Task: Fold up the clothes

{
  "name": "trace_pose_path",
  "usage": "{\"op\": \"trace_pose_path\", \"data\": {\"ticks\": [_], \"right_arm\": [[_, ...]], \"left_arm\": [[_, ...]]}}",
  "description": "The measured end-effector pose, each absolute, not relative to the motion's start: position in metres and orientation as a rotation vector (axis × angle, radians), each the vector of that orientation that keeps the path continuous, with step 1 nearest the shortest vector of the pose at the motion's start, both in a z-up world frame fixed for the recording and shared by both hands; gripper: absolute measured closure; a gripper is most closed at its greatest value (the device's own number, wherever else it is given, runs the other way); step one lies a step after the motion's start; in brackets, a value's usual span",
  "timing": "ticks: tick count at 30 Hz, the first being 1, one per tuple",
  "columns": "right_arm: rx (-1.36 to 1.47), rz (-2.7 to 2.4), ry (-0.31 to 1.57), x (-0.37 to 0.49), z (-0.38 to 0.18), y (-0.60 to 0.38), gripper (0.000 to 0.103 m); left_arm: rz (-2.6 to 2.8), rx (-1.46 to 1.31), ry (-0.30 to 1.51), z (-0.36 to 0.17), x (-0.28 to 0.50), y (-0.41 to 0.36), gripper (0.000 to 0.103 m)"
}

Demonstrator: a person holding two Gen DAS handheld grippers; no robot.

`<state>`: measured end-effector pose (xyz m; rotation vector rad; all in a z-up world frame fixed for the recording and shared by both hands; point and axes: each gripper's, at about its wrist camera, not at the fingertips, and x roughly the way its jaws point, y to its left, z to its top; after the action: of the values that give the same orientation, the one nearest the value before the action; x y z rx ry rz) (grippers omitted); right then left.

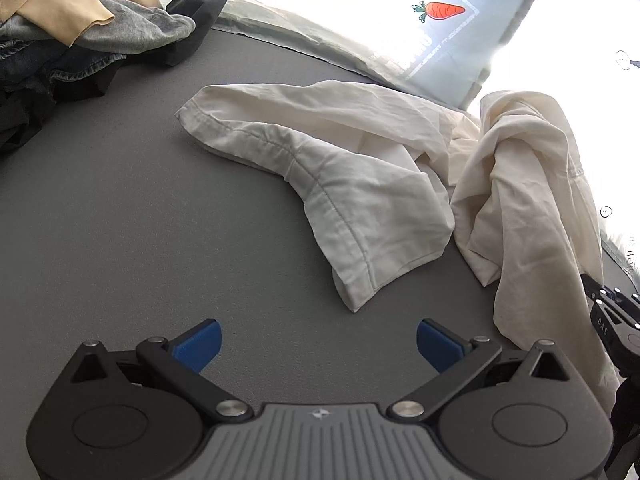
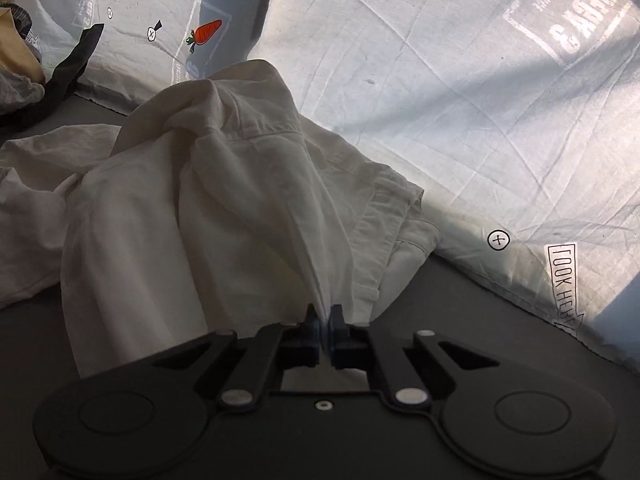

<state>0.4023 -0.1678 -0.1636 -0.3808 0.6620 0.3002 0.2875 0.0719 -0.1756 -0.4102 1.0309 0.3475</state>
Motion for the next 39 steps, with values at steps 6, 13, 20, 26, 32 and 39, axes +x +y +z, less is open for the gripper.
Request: {"op": "trace_pose_path", "data": {"ticks": [6, 13, 20, 26, 32, 39], "right_arm": [[-0.25, 0.419, 0.738, 0.301, -0.145, -0.187, 0.099], [-0.109, 0.368, 0.799, 0.28, -0.137, -0.206, 0.096], [0.27, 0.208, 0.747, 0.286, -0.107, -0.259, 0.066], [0.474, -0.031, 0.713, 0.285, -0.104, -0.321, 0.061], [0.462, -0.259, 0.664, 0.281, -0.104, -0.375, 0.06], [0.637, -0.394, 0.702, 0.291, -0.12, -0.435, 0.059]], "left_arm": [[0.343, -0.417, 1.033, -0.165, 0.261, 0.067, 0.001], [0.29, -0.499, 1.071, -0.165, 0.24, 0.06, 0.001], [0.234, -0.639, 1.081, -0.169, 0.224, 0.062, 0.001], [0.239, -0.686, 1.07, -0.166, 0.233, 0.068, 0.022], [0.201, -0.592, 1.009, -0.142, 0.281, 0.062, 0.03], [0.054, -0.459, 0.898, -0.103, 0.362, 0.035, 0.06]]}}
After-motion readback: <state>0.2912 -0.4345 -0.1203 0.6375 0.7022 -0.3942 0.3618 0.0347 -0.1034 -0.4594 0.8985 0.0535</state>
